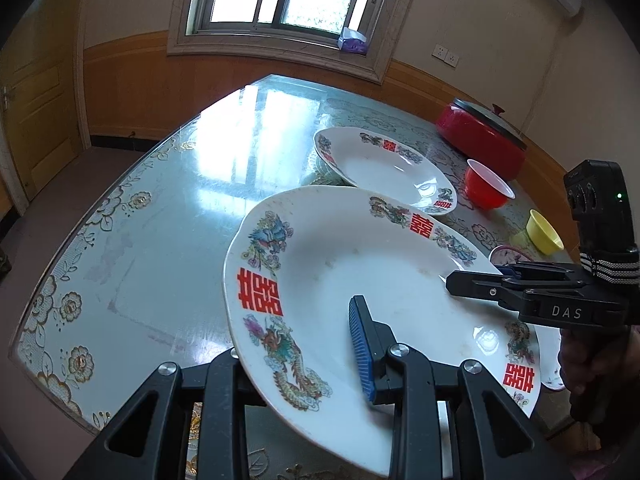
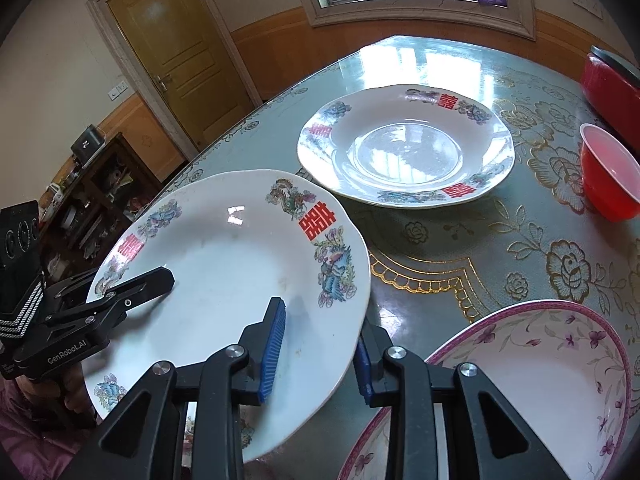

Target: Organize plates and bowls

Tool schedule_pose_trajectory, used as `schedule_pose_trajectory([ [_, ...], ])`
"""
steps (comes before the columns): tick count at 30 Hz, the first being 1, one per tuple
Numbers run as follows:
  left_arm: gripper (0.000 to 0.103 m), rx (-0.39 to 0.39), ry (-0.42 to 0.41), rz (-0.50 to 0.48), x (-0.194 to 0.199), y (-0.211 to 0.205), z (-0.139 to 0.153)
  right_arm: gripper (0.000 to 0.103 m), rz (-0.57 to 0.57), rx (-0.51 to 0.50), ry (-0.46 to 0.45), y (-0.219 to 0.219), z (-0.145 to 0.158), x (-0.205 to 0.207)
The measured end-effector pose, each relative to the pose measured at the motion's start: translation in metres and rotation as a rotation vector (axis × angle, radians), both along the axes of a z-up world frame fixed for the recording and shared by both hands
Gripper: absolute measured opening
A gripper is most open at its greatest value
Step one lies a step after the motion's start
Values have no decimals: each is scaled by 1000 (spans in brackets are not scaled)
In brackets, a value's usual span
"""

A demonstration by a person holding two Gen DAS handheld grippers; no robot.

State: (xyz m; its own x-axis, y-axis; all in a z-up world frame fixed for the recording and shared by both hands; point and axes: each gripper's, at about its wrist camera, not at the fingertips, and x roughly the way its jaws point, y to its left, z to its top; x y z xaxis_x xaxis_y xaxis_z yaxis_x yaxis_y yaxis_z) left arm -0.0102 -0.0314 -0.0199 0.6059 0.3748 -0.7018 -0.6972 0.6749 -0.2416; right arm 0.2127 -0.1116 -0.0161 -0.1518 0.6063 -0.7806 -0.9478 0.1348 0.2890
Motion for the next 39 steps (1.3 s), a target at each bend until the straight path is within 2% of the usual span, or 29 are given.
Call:
schedule_pose_trajectory([
  [6,32,26,-24,-63,10,-5,12,30,-53,38,-4,-22,13,6],
  [11,32,45,-42,-159,30,-14,24,29,-138,63,-14,-53,25,17],
  [17,32,48,-64,-318,74,-37,33,29,-290,70,-26,-107,36,38],
  [25,32,-8,-44,-504,139,-77,16,29,-482,23,-16,-177,25,70],
  [34,32,-74,33,-536,170,-92,-6,29,-526,-32,32,-199,-3,91],
  [37,33,-96,50,-529,174,-95,-13,29,-524,-39,20,-199,-6,92],
  [39,34,-84,55,-522,175,-97,-13,29,-520,-38,19,-199,-6,93],
])
